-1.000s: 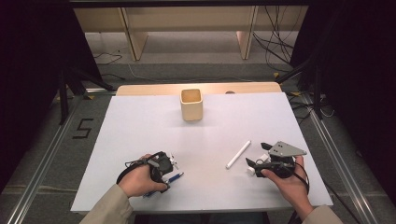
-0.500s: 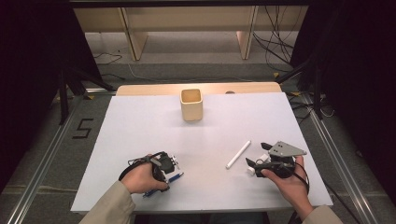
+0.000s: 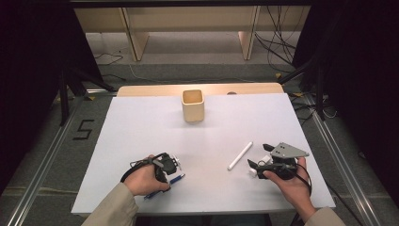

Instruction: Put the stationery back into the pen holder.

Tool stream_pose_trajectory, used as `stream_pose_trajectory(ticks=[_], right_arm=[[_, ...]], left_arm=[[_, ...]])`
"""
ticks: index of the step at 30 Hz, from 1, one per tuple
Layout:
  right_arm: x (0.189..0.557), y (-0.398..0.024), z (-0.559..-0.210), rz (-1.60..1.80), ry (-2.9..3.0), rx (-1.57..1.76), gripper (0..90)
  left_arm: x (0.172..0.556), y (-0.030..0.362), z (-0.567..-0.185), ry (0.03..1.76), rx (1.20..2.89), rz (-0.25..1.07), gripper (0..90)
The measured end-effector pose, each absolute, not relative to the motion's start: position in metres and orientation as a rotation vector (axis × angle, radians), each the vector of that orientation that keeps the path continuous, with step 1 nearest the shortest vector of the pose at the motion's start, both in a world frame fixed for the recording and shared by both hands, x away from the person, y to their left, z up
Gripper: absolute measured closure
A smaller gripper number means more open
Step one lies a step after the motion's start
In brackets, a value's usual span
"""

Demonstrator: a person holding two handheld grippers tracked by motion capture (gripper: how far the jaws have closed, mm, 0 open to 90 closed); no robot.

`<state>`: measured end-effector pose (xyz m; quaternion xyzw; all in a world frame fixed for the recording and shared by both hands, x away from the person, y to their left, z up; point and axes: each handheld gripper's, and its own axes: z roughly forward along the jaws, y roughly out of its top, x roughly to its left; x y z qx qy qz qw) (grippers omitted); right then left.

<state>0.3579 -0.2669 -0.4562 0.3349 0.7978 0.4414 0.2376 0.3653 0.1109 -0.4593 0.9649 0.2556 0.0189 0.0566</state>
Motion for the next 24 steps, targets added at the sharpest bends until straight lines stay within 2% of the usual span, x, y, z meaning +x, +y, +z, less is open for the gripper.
stream_pose_trajectory(ticks=[13, 24], right_arm=[[0.3577, -0.2667, -0.4561, 1.208, 2.189, 0.914, 18.0], [0.3577, -0.2666, -0.4561, 1.211, 2.189, 0.912, 18.0]], left_arm=[[0.3642, 0.1097, -0.4591, 0.844, 2.910, 0.040, 78.5], [0.3615, 0.1098, -0.4589, 0.857, 2.899, 0.065, 79.4]])
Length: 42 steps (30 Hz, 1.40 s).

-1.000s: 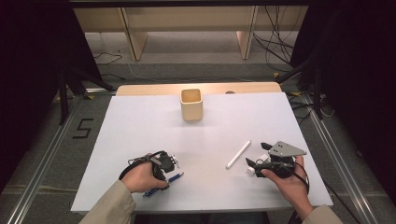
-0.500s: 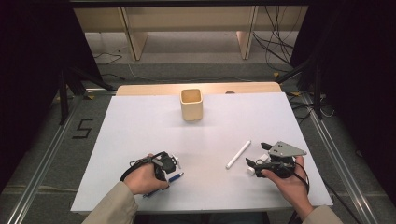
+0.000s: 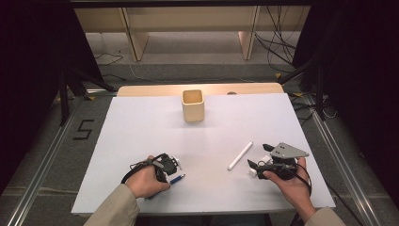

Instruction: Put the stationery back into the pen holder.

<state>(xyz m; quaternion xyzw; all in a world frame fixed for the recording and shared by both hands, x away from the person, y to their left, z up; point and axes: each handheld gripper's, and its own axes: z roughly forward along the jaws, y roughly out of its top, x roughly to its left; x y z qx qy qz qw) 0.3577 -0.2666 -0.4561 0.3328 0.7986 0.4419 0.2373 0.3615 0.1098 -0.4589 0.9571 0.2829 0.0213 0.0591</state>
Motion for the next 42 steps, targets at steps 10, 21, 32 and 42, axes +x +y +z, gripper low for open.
stream_pose_trajectory(ticks=[10, 21, 32, 42], right_arm=[[0.358, -0.267, -0.456, 1.210, 2.189, 0.911, 18.0], [0.358, -0.266, -0.456, 1.215, 2.191, 0.911, 18.0], [0.358, -0.265, -0.457, 1.212, 2.191, 0.911, 18.0], [0.358, -0.265, -0.457, 1.212, 2.195, 0.912, 18.0]], left_arm=[[0.363, 0.114, -0.456, 0.881, 2.810, 0.084, 79.6], [0.368, 0.123, -0.447, 0.875, 2.573, 0.212, 79.6], [0.379, 0.133, -0.441, 0.868, 2.271, 0.338, 79.6], [0.392, 0.132, -0.437, 0.877, 2.051, 0.379, 79.6]])
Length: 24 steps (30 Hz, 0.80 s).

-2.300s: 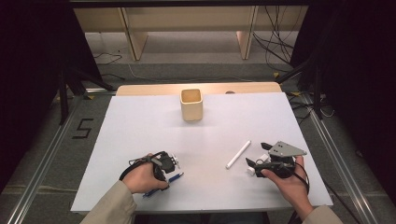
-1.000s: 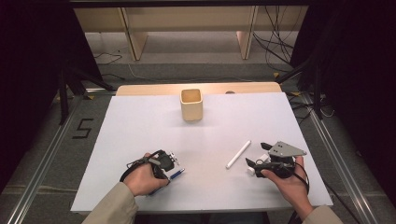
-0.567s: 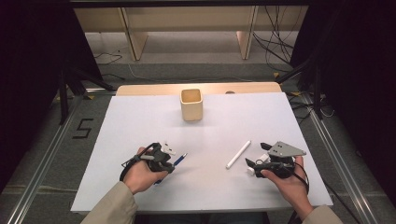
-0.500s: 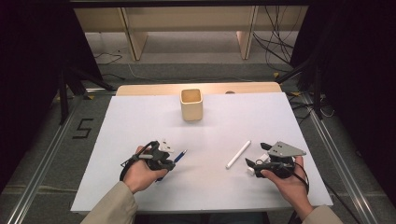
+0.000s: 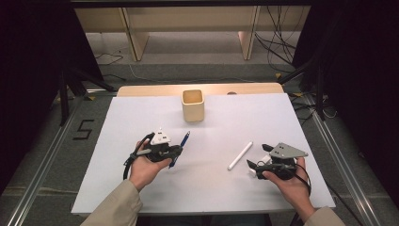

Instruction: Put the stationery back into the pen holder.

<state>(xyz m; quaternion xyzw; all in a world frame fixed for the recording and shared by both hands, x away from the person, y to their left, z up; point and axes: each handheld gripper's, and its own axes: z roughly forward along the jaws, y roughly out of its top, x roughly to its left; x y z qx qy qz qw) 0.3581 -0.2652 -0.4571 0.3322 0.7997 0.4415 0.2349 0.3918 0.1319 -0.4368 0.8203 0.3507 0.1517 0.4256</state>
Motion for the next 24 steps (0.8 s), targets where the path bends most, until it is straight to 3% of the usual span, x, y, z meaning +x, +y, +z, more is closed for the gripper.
stream_pose_trajectory(ticks=[11, 24], right_arm=[[0.359, -0.265, -0.457, 1.213, 2.194, 0.912, 18.0], [0.360, -0.264, -0.458, 1.214, 2.202, 0.905, 18.0]], left_arm=[[0.415, 0.126, -0.434, 0.910, 1.867, 0.497, 79.6], [0.454, 0.114, -0.417, 0.940, 1.773, 0.611, 79.6]])
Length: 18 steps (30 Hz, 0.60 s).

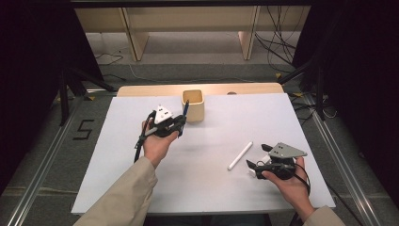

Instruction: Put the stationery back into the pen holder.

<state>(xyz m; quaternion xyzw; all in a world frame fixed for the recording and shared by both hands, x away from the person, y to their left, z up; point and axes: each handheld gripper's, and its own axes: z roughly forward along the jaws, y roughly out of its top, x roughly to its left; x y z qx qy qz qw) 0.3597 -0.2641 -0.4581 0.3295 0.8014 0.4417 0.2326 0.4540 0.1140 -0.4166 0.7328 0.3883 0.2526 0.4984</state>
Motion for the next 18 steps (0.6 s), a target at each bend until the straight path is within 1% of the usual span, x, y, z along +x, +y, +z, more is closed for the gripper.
stream_pose_trajectory(ticks=[18], right_arm=[[0.360, -0.264, -0.459, 1.214, 2.205, 0.912, 18.0]], left_arm=[[0.498, 0.096, -0.391, 0.943, 1.702, 0.679, 79.6]])
